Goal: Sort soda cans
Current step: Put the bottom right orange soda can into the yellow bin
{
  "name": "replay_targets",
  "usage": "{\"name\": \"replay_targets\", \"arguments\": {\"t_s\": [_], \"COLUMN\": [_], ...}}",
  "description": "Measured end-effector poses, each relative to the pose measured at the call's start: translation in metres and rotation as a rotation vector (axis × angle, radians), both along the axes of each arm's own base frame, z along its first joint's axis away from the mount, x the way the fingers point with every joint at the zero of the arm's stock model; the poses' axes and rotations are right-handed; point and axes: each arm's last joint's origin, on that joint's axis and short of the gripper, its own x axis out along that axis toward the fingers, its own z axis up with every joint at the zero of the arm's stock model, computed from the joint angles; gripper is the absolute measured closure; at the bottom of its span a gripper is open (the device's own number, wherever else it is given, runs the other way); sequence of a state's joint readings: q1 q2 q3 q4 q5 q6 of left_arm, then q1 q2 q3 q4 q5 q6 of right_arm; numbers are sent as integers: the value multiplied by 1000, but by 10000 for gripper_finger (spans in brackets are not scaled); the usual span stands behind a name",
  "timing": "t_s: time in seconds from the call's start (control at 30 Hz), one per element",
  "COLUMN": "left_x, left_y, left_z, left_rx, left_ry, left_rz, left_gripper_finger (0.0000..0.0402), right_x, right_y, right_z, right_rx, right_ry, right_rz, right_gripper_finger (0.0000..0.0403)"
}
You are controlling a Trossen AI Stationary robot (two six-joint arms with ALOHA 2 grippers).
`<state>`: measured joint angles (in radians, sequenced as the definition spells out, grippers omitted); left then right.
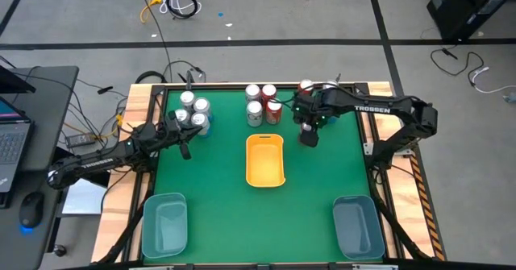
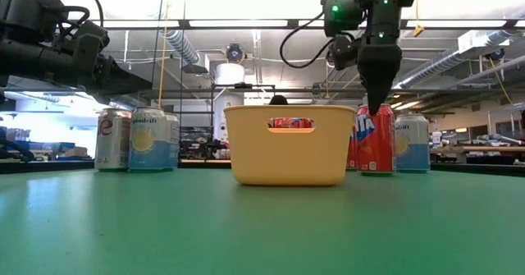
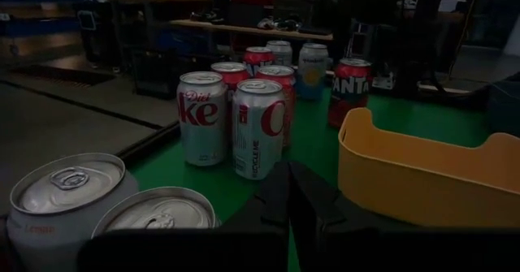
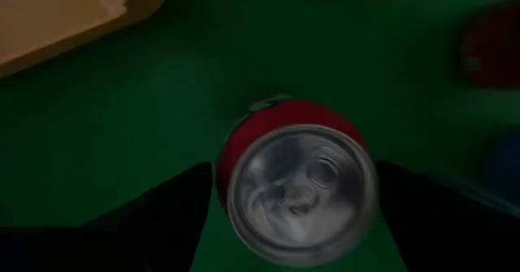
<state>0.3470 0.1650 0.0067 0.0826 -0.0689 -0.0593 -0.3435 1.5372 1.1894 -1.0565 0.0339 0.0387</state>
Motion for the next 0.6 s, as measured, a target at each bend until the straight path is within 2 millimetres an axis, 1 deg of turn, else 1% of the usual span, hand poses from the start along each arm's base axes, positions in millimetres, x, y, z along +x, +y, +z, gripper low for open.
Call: {"name": "replay_targets", "arguments": {"t_s": [0.17, 0.23, 0.37, 0.47, 0.6], "left_x": [0, 0, 0, 0, 0], "left_y": [0, 0, 0, 0, 0], "left_z": [0, 0, 0, 0, 0], "left_rx": [1, 1, 2, 3, 3], "left_ry": [-1, 0, 0, 0, 0], "left_rz": [0, 0, 0, 0, 1], "left_gripper_finger": [395, 395, 395, 395, 395], "right_x": [0, 0, 1, 6, 17], "right_y": [0, 0, 0, 3, 7], "right_z": [-12, -13, -11, -3, 25], "right_rx": [-1, -1, 4, 26, 37], "right_ry": [-19, -24, -33, -63, -140], "right_rz": [16, 17, 18, 35, 51], "right_gripper_finger": [79, 87, 116, 116, 116]}}
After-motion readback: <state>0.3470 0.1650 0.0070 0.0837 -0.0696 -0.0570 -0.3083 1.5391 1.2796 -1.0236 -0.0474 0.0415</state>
